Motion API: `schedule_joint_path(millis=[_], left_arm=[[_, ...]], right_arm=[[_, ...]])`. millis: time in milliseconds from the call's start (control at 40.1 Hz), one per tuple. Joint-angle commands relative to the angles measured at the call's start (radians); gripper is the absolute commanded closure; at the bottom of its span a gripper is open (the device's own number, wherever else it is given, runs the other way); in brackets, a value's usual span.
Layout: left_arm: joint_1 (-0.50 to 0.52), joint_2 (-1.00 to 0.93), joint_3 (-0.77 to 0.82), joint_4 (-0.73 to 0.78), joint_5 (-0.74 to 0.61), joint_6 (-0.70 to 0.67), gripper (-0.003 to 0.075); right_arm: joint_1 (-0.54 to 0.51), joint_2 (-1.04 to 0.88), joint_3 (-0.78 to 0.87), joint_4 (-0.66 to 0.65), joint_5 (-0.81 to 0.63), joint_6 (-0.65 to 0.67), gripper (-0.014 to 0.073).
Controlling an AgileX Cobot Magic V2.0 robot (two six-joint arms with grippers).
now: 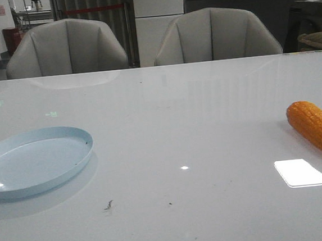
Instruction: Place corn on plate with both arms
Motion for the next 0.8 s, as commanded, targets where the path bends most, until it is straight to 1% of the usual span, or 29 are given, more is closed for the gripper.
schedule_joint_path(millis=[0, 598, 773], left_arm=[[0.003, -0.016, 0.002, -0.010, -0.089, -0.012, 0.0631], [0.003, -0.016, 0.002, -0.010, -0.089, -0.012, 0.0631], [0.003, -0.016, 0.002, -0.010, -0.118, -0.012, 0.0631]], right_arm=[[0.001, -0.020, -0.018, -0.001, -0.080, -0.004, 0.0529], [0.001, -0.020, -0.018, -0.001, -0.080, -0.004, 0.0529], [0.001, -0.020, -0.018, -0.001, -0.109, -0.004, 0.0529]])
